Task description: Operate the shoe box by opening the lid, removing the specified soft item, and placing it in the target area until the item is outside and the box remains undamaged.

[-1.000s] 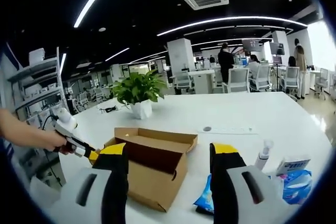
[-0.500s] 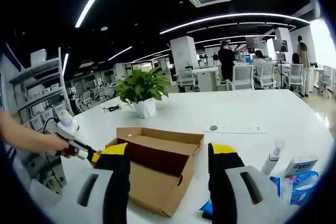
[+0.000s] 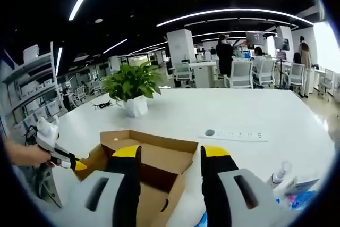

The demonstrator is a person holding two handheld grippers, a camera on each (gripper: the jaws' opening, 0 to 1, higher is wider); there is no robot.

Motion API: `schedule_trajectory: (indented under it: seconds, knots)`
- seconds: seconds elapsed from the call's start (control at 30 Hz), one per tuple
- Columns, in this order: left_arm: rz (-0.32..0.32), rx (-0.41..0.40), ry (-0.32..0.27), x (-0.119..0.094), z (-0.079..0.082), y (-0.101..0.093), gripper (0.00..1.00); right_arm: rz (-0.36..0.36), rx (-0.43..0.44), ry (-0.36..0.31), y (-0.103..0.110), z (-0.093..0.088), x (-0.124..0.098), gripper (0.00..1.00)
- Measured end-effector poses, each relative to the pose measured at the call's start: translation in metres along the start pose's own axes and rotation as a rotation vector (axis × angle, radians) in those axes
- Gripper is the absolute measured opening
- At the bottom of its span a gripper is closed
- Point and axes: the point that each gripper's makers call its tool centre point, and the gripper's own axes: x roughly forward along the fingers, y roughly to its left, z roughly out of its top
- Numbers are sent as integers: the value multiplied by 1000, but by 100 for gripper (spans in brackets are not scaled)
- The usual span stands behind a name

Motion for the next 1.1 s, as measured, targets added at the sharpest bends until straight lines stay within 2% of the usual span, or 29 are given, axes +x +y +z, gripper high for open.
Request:
schedule_trajectory:
  seconds: [0.1, 0.27, 0.5, 0.57, 0.7, 0.77, 0.9, 1.1]
  knots:
    - [3, -8, -1, 1, 0, 1, 8, 0, -32, 10, -7, 4, 20, 42]
    - [7, -14, -1, 0, 1, 1, 7, 4, -45, 36, -8, -1, 38, 42]
    - [13, -22, -5, 3, 1, 3, 7, -30, -37, 101, -21, -20, 50, 40]
    - [14, -22, -6, 2, 1, 3, 7, -35, -44, 114, -26, -23, 57, 38]
    - [17, -23, -8, 4, 2, 5, 7, -61, -31, 182, -44, -38, 74, 30]
    - [19, -23, -8, 5, 2, 5, 7, -66, -13, 207, -44, -45, 74, 28]
    - [17, -25, -10, 5, 2, 5, 7, -64, -13, 228, -56, -50, 93, 27]
    - [16, -29, -11, 5, 2, 4, 7, -71, -8, 281, -59, -61, 99, 26]
